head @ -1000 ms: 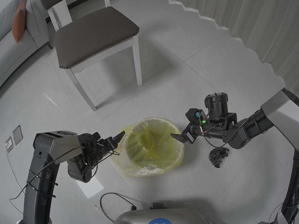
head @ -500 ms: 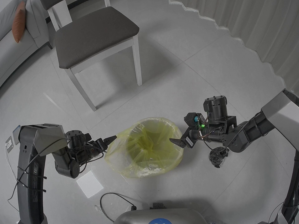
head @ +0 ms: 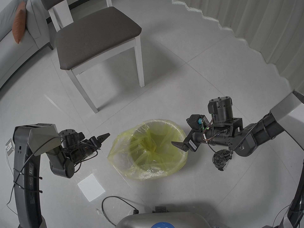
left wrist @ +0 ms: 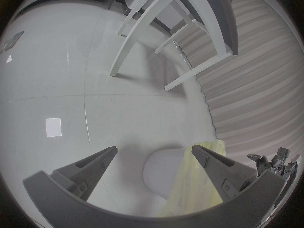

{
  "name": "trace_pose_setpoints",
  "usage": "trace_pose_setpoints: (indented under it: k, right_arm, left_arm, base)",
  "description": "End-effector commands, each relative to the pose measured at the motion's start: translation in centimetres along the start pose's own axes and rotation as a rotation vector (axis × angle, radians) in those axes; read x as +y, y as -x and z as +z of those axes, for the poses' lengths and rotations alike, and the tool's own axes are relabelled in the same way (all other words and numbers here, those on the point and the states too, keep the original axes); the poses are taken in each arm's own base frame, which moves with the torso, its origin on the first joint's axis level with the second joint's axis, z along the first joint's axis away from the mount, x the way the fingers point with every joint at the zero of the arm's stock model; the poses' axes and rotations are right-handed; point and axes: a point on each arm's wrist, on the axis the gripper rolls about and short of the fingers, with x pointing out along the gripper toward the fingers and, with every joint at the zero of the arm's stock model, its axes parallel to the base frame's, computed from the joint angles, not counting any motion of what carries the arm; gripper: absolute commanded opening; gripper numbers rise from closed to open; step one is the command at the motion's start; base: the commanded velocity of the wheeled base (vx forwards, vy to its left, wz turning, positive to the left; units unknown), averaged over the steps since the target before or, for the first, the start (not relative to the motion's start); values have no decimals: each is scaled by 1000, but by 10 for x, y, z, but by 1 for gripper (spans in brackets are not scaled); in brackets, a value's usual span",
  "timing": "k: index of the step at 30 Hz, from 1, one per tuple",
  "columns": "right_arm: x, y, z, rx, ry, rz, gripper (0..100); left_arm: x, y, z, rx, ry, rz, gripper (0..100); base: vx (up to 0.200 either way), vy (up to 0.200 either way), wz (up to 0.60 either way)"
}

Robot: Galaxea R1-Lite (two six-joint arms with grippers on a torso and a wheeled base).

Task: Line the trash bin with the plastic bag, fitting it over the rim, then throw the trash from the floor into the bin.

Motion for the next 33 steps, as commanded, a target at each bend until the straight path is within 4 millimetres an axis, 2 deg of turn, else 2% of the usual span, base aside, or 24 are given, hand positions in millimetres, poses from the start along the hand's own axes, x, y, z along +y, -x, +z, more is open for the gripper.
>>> trace_pose_setpoints:
  k: [1, 6, 9, 11, 13, 15, 18, 23, 26, 33]
  right_arm:
    - [1, 7, 5, -13, 5, 0, 100]
    - [9, 8, 2, -1, 9, 20, 100]
    - [10, 8, 0, 7, 8, 25, 100]
    - [12, 8, -1, 1, 9, 23, 100]
    - [11, 8, -1, -6, 10, 19, 100]
    - [11, 8, 0, -7, 10, 19, 100]
    - [11, 9, 0, -7, 9, 19, 100]
    - [10, 10, -1, -5, 7, 15, 100]
    - [8, 7, -3, 0, 4, 11, 100]
    - [5, 4, -8, 10, 1, 6, 100]
  left_arm:
    - [-35, 31, 15, -28, -18, -35, 100]
    - [-65, 51, -5, 3, -39, -102, 100]
    - [-72, 58, -18, 26, -39, -122, 100]
    - [-79, 65, -37, 59, -34, -143, 100]
    - [-79, 62, -44, 83, -32, -144, 100]
    - [-77, 57, -49, 96, -30, -142, 100]
    - [-70, 28, -55, 88, -42, -167, 100]
    - [-65, 7, -61, 87, -51, -187, 100]
    - [-58, -12, -67, 103, -46, -181, 100]
    - [-46, -32, -70, 109, -41, -170, 100]
  base:
    - [0, 0, 0]
    - [0, 0, 0]
    - [0, 0, 0]
    - [0, 0, 0]
    - [0, 0, 0]
    - [0, 0, 0]
    - [0, 0, 0]
    - [0, 0, 0]
    - [0, 0, 0]
    - [0, 0, 0]
